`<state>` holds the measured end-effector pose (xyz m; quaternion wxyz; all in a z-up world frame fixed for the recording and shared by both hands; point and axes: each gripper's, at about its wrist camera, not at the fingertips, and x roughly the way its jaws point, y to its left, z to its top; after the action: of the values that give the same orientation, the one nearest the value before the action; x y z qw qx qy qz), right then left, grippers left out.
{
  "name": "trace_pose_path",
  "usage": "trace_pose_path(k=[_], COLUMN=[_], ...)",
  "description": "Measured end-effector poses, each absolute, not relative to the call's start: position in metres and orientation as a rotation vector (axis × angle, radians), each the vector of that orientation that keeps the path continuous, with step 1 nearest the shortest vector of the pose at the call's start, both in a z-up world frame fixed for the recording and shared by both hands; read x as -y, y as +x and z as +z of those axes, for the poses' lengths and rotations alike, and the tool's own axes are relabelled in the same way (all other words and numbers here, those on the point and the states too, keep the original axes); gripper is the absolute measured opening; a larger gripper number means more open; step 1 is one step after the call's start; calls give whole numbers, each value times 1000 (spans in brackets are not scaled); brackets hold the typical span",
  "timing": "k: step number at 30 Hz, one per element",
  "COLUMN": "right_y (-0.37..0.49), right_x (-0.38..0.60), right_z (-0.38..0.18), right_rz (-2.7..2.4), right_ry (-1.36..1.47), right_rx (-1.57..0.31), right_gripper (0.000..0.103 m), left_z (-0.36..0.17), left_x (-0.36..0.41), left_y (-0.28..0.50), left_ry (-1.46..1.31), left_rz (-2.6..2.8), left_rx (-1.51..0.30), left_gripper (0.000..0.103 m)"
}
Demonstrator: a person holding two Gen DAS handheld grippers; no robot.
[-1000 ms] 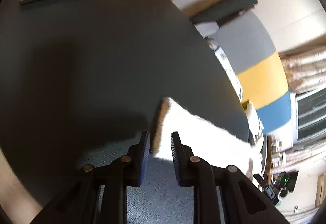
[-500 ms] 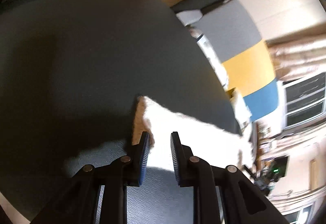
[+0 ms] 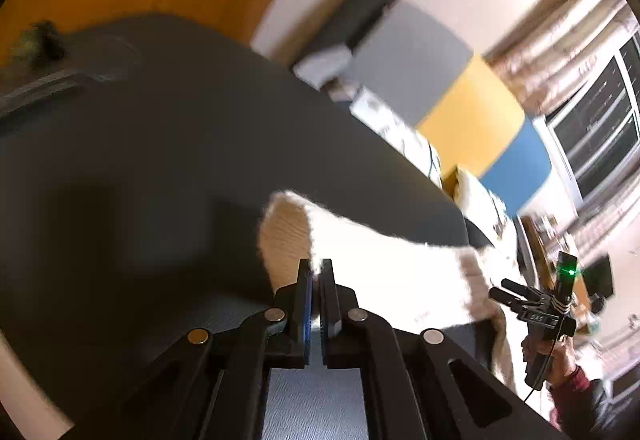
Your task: Fold clothes
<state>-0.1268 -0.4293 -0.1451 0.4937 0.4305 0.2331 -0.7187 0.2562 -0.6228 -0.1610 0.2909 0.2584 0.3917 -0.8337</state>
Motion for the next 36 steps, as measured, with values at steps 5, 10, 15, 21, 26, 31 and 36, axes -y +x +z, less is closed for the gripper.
trace_pose_path(k=[5, 10, 15, 21, 26, 31, 36], right_y=[-100, -102, -115, -131, -139, -145, -143], right_x=[461, 467, 463, 457, 462, 447, 344], right_z=[-167, -175, -163, -149, -174, -158, -125], right_rz=[-1662, -1661, -1666, -1672, -1666, -1652, -1682], right_ry=[1032, 1072, 1070, 1069, 1078, 1084, 1060], right_rx=[-702, -639, -587, -524, -626, -554, -408], right_gripper=[103, 103, 103, 103, 103, 103, 103], left_z=[-213, -216, -168, -179, -211, -205, -168], left_x=[600, 591, 603, 614, 618, 624, 580], left_y=[281, 252, 263, 217, 198, 196, 170], left_ry=[798, 807, 727, 837, 861, 911, 785], left_rz=[-2046, -1975, -1880, -1959, -1892, -1852, -2036], left_rx=[-1038, -1085, -964, -940, -870, -804, -876], left_gripper=[2, 3, 8, 13, 11, 11, 9])
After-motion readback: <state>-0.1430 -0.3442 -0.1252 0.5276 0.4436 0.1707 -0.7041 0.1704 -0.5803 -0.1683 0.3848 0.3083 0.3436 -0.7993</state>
